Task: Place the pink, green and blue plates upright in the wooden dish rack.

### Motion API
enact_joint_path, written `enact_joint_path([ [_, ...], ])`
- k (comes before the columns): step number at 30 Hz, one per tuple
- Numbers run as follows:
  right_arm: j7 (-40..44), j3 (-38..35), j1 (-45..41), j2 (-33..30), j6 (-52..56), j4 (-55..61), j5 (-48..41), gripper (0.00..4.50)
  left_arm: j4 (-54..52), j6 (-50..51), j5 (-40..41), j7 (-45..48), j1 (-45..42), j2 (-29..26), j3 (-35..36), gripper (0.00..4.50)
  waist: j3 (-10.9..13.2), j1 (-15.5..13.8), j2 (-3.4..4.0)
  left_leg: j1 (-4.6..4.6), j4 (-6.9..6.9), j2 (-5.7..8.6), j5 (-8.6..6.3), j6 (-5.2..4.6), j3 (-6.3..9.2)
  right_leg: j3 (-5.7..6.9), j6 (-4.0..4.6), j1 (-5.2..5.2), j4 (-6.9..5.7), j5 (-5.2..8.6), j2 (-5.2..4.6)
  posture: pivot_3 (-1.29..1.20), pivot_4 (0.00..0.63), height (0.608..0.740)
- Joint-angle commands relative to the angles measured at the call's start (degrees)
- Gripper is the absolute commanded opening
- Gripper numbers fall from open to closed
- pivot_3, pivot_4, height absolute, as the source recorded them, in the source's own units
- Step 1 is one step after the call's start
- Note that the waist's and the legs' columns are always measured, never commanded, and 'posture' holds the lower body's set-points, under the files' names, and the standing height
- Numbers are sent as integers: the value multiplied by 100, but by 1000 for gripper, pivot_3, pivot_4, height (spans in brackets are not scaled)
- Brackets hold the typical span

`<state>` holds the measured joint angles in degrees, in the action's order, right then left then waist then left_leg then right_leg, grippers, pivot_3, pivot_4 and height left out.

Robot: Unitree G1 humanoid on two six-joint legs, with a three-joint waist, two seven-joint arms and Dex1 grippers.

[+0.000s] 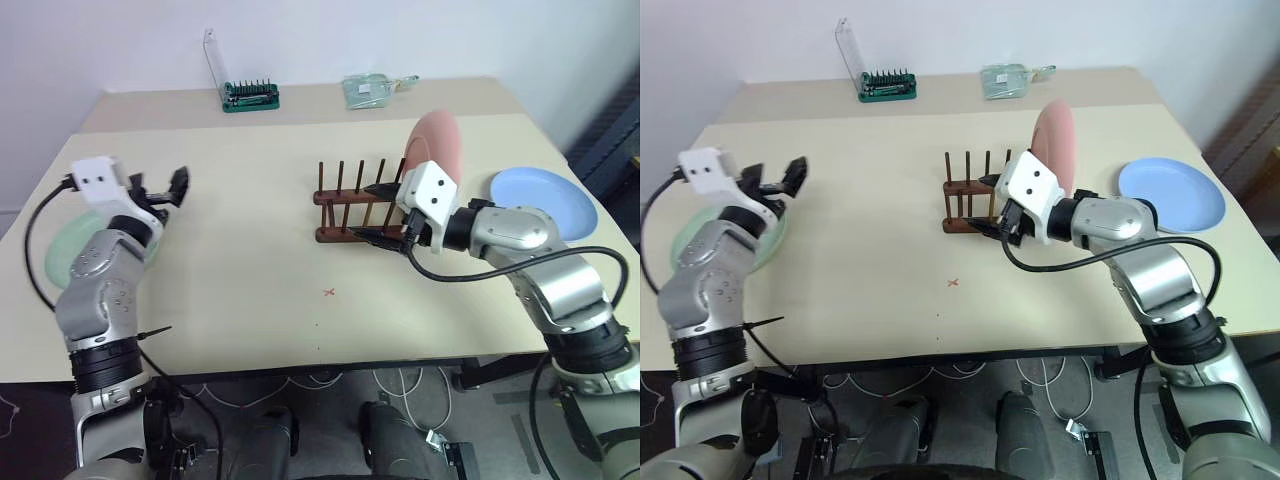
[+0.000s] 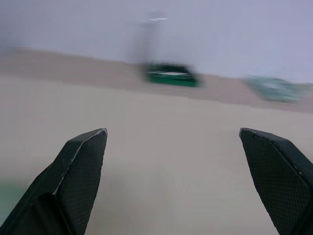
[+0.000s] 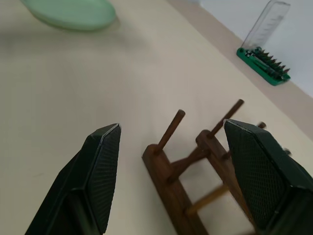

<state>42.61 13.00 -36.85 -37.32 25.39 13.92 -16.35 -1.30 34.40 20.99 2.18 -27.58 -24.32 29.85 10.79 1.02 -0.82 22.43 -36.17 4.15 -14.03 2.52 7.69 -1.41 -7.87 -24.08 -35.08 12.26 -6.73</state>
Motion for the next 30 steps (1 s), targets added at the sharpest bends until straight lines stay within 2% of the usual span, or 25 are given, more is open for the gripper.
enact_joint_path([
  [1,150,253,-139,299,-465,-238,318,3436,52,814,-478,-1567,-37,-366,1144,4443,-4,26,-10,0,3,-3,0,1,0,0,1,-5,-2,-1,4,0,150,740],
  [4,274,262,-199,439,-614,-426,441,3436,-200,1335,-420,-1921,54,-310,1479,4443,-4,-35,-13,1,5,-2,3,5,-3,0,1,-12,-5,-1,2,0,150,740],
  [9,372,217,-316,672,-738,-665,544,3436,-383,2360,-107,-2261,156,135,2178,4443,-12,-108,-34,2,0,2,7,15,4,4,3,0,-5,-2,0,0,150,740],
  [16,415,141,-204,721,-777,-594,622,3436,-197,2913,354,-2042,74,426,2403,4443,-14,-21,-52,0,6,-1,11,22,8,7,4,-5,-12,-2,3,0,150,740],
  [19,367,93,-102,698,-729,-483,633,3436,-170,2864,343,-2122,2,510,2365,3632,-14,-21,-51,-1,9,-2,12,25,8,7,5,-9,-15,-2,3,0,150,740],
  [23,345,74,-4,708,-696,-379,678,3436,-69,2773,325,-2200,-135,542,2319,1667,-14,-27,-52,-1,8,-1,13,25,7,7,5,-8,-14,-2,3,0,150,740],
  [25,337,64,8,722,-677,-352,694,3436,-33,2713,325,-2216,-197,560,2279,529,-15,-28,-52,-1,8,-2,13,26,7,7,5,-8,-14,-2,2,0,150,740],
  [26,332,65,4,733,-665,-345,703,3436,-16,2693,326,-2217,-211,557,2259,117,-15,-32,-53,-1,7,-2,13,26,7,7,5,-8,-14,-2,2,0,150,740],
  [30,283,78,-87,785,-669,-390,793,3436,-100,2390,424,-1978,-454,583,1891,52,-16,-25,-51,-1,8,-1,13,26,5,6,5,-8,-13,-2,2,0,150,740],
])
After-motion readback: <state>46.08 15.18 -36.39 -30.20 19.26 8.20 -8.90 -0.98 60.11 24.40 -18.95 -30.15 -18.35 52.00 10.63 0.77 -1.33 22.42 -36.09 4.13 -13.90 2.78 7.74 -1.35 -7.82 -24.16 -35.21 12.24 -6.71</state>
